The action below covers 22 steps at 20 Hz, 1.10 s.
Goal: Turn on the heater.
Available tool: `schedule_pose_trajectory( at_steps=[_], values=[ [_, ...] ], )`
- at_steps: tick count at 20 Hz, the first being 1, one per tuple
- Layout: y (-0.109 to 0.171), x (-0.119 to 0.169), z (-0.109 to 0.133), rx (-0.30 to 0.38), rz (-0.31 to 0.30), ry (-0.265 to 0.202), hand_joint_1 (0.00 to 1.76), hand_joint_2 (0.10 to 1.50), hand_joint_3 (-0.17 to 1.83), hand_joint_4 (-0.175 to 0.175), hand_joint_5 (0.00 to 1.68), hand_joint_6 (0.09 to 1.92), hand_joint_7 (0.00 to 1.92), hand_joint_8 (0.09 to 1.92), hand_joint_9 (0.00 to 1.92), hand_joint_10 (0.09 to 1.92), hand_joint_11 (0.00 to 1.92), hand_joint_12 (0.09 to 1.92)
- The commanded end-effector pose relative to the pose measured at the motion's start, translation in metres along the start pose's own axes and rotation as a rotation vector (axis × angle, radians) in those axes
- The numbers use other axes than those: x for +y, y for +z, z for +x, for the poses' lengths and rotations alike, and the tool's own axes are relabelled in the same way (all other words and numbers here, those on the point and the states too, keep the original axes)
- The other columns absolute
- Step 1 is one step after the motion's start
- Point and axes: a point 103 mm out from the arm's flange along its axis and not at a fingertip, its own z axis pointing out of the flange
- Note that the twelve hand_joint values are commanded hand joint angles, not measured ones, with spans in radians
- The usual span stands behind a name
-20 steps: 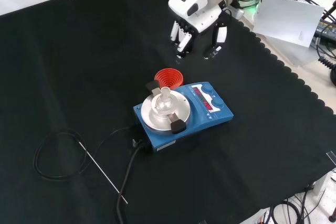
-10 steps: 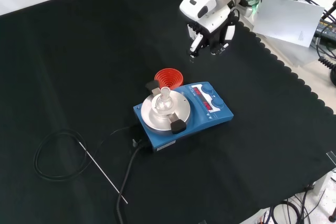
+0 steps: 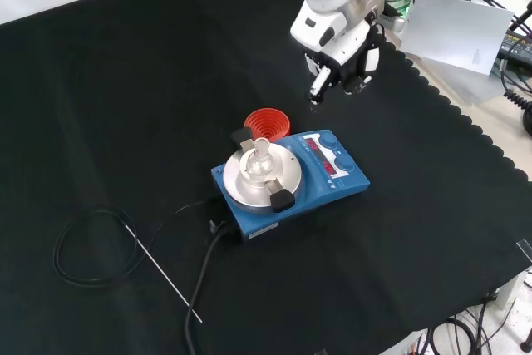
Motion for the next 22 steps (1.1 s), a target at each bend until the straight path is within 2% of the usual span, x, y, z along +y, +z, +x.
schedule_pose_trajectory(
  at_steps=[1, 14, 22],
  values=[
    [0.010, 0.004, 0.013, -0.015, 0.069, -0.051, 1.44, 0.71, 0.98, -0.060, 0.33, 0.80, 1.57, 1.49, 1.64, 1.44, 1.31, 1.41],
    [0.037, 0.010, 0.030, -0.031, 0.156, -0.100, 1.44, 0.70, 1.02, -0.050, 0.31, 0.77, 1.57, 1.50, 1.64, 1.45, 1.30, 1.43],
    [0.046, 0.009, 0.037, -0.035, 0.179, -0.117, 1.44, 0.69, 1.03, -0.047, 0.30, 0.75, 1.58, 1.50, 1.65, 1.45, 1.30, 1.43]
  ],
)
